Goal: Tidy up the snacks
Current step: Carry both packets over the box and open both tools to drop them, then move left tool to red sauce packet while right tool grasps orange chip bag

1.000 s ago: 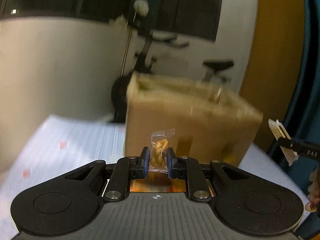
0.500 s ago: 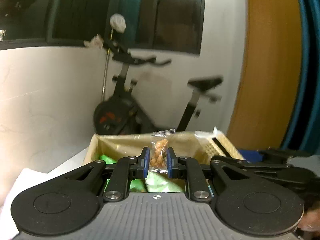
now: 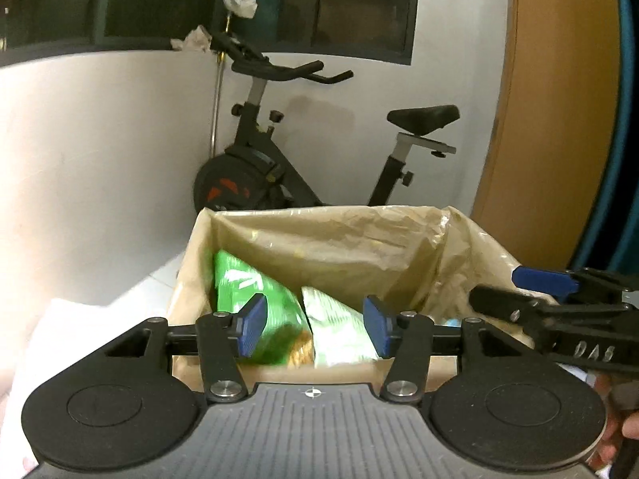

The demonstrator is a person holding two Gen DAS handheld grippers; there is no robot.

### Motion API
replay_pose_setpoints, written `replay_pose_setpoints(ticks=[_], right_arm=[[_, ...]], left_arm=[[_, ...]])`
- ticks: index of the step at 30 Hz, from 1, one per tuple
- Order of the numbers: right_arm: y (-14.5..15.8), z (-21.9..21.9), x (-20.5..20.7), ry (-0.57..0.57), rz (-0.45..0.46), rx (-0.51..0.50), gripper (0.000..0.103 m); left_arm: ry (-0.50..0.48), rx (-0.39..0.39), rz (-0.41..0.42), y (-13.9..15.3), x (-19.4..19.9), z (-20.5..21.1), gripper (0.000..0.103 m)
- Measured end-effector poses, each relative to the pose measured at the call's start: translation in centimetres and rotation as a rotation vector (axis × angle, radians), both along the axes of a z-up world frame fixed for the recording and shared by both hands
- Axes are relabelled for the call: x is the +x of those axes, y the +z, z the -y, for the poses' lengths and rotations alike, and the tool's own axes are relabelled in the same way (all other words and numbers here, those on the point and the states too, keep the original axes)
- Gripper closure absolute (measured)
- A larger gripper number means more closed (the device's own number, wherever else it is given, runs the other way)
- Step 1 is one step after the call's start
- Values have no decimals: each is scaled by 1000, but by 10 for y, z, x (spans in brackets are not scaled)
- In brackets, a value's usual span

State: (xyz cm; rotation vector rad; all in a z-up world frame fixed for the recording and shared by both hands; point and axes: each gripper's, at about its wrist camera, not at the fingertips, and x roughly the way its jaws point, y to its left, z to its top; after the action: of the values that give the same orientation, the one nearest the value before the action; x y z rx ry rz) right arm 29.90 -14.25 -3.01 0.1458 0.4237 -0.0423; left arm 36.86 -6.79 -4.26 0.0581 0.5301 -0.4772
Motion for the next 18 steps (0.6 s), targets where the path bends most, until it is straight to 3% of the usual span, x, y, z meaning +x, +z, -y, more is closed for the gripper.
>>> replay_pose_setpoints(ticks=[8,11,18], right_arm=[[10,1,-57,-54,81,142,27],[8,-3,-72,-51,88,152,19],[-23,-25,-86,-22,14,127,10]], left_arm=[[22,-14,34,14,-38,-62,41],[57,5,48,13,-46,-81,39],[121,21,-13,-10,-56,-125,37]])
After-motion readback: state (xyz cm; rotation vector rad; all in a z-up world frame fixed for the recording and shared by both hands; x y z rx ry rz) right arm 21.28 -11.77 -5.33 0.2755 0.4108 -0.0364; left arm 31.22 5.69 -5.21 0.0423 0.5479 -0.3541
